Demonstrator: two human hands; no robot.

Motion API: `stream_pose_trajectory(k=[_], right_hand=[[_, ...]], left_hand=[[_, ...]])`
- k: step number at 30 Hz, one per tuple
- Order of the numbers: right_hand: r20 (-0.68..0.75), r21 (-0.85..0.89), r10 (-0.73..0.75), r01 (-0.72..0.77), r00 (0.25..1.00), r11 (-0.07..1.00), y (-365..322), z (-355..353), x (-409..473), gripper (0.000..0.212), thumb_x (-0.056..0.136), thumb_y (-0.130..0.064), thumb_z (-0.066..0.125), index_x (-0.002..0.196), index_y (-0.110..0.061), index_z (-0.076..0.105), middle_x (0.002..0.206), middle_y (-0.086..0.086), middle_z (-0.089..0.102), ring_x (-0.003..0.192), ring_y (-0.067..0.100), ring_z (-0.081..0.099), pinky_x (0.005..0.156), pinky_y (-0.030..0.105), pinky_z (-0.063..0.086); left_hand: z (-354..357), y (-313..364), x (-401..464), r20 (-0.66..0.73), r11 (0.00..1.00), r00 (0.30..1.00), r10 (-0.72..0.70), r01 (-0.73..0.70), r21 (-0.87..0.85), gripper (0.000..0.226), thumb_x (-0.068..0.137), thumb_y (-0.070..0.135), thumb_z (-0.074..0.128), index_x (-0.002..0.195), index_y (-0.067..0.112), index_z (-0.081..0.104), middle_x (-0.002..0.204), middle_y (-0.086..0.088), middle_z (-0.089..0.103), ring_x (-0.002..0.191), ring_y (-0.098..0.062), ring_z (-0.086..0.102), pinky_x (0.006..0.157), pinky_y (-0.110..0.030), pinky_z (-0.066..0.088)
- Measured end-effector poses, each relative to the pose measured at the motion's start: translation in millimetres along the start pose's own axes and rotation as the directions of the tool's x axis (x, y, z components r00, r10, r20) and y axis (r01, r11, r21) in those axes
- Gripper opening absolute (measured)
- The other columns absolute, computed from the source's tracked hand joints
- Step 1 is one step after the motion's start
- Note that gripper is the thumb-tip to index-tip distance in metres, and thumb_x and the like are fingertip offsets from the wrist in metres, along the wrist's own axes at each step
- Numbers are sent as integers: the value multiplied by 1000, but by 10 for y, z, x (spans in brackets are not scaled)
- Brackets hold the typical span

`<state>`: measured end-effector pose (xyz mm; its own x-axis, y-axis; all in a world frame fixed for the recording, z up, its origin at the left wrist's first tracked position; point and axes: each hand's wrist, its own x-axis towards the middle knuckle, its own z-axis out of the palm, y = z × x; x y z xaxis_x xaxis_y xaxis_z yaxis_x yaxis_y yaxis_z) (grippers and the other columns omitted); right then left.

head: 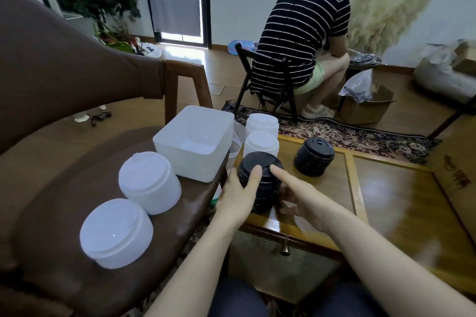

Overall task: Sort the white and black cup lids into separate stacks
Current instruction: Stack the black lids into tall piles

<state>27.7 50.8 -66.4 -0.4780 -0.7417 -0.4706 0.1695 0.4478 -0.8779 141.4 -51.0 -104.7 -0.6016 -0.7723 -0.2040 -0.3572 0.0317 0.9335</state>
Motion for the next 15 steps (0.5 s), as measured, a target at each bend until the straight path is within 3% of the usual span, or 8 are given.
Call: stream_pose_trajectory(k=[3,9,15], right_hand=[[-4,13,-13,13,1000,1000,21,-17,0,63,83,-61,60,136,-27,50,135,-2,56,127,20,48,109,47,40],[-9,9,-21,21,1000,1000,59,-128,-46,53,83,-58,62,126,-27,59,126,-2,63,120,19,53,107,46,41],[-23,3,-46,46,999,999,140,-295,-133,49,77,-63,60,119,-39,61,123,-6,65,118,17,55,97,44,48]], left_hand=[[59,-40,38,22,997,999,-50,49,65,111,58,104,22,151,43,28,155,9,39,145,-26,34,117,-54,25],[128,-102,52,102,996,995,18,-9,-91,89,60,100,46,137,54,44,142,18,54,137,-15,45,116,-52,29],[148,54,-88,198,988,979,50,-19,-153,98,60,92,55,143,43,45,143,9,53,130,-15,51,112,-45,41]])
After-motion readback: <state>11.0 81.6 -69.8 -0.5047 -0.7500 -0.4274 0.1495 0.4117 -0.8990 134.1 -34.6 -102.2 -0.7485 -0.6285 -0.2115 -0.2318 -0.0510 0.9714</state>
